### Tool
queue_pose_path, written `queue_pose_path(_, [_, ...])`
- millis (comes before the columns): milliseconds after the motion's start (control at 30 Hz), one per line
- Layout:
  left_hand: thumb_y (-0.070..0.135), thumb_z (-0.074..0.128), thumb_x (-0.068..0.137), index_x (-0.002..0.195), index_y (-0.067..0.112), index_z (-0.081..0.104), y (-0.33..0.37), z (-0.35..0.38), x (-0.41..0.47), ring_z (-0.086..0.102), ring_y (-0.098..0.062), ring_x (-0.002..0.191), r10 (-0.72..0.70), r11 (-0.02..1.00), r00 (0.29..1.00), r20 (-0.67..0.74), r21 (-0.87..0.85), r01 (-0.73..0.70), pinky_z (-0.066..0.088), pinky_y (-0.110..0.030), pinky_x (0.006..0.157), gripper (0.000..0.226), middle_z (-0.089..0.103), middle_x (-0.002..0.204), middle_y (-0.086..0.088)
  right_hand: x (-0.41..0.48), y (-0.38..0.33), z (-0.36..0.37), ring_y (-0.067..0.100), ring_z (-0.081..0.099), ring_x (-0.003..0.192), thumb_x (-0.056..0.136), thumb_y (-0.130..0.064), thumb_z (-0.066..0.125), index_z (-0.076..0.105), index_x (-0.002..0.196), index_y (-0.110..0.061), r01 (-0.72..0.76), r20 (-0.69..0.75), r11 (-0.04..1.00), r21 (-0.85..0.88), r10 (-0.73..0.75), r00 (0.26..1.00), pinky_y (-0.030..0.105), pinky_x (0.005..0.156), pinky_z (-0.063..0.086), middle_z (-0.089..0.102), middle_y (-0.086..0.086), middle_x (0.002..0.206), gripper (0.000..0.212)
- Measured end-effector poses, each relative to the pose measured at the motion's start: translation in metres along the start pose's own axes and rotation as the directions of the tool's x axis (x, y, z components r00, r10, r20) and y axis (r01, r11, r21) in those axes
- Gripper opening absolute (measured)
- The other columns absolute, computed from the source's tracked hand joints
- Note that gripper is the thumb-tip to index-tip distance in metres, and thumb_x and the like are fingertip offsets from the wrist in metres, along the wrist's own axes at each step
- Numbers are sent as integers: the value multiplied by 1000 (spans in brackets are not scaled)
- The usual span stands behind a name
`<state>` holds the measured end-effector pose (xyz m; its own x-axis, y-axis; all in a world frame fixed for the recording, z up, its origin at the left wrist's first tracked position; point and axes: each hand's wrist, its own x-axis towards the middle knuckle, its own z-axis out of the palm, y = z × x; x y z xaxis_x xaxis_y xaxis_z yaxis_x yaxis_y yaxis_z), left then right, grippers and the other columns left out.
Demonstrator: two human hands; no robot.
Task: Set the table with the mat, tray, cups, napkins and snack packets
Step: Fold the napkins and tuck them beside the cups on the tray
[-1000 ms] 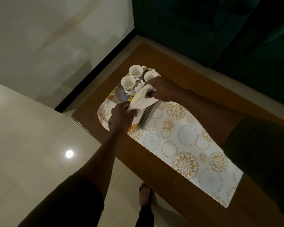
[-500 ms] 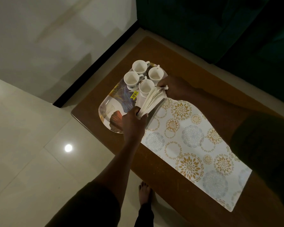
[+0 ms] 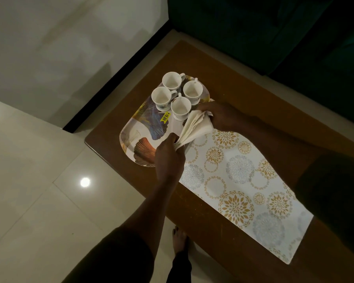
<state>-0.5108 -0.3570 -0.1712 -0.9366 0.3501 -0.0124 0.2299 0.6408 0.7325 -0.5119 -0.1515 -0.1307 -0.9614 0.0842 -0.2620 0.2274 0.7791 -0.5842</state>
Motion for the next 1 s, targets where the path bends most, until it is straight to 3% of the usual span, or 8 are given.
queue_pose_path(133, [20, 64, 86, 101, 11, 61, -2, 7, -1, 64, -22, 78, -56, 998, 998, -29, 12, 56, 52, -32, 60, 17, 70, 94, -7, 5, -4, 4, 30, 60, 111, 90, -9, 58, 65, 119, -9, 51, -82, 998, -42, -55, 995, 35, 85, 49, 66, 14, 120, 30])
queue_pose_path(233, [21, 61, 88, 109, 9, 59, -5, 8, -2, 69, -25, 85, -151, 985, 987, -46, -93, 146, 61, -42, 65, 24, 70, 101, -9, 13, -9, 4, 27, 60, 108, 89, -9, 61, 66, 113, -9, 88, -117, 996, -2, -88, 989, 28, 78, 42, 66, 12, 116, 24])
queue_pose_path(367, [22, 62, 88, 111, 8, 61, -7, 9, -2, 70, -27, 80, -218, 964, 975, -50, -166, 208, 60, -38, 57, 26, 70, 97, -7, 16, -11, -4, 25, 58, 112, 77, -14, 76, 62, 122, -13, 62, 81, 997, -55, -58, 995, 34, 87, 46, 64, 9, 123, 47])
queue_pose_path(467, [20, 61, 89, 111, 9, 61, -7, 7, -2, 70, -27, 83, -209, 964, 977, -37, -176, 199, 61, -45, 61, 24, 70, 100, -6, 17, -6, -6, 32, 56, 116, 79, -9, 73, 60, 127, -12, 16, 145, 985, -174, 10, 989, 38, 90, 48, 62, 14, 127, 49])
queue_pose_path(600, [16, 66, 85, 99, 6, 61, -10, 6, -3, 67, -24, 83, -149, 983, 988, -31, -110, 145, 59, -46, 63, 18, 69, 97, -9, 19, -9, -3, 31, 59, 112, 85, -8, 66, 68, 113, -7, 37, 25, 981, -189, -33, 999, 37, 87, 48, 66, 15, 118, 29])
queue_pose_path(767, [17, 72, 82, 91, 4, 60, -12, 7, -8, 57, -22, 79, -25, 998, 1000, -12, 51, 25, 41, -30, 60, 20, 61, 87, -8, 23, -7, 4, 30, 62, 106, 85, -11, 65, 71, 106, -8, 114, -21, 953, -280, -125, 992, 32, 82, 44, 70, 13, 111, 23])
queue_pose_path(1000, [10, 66, 85, 99, 5, 62, -22, 9, -12, 60, -24, 87, -29, 990, 997, 65, 143, 19, 54, -38, 72, 16, 63, 95, -9, 19, 11, 17, 32, 63, 98, 80, 2, 59, 71, 98, -7, 4, -39, 962, -272, -15, 999, 40, 78, 52, 70, 14, 103, 24])
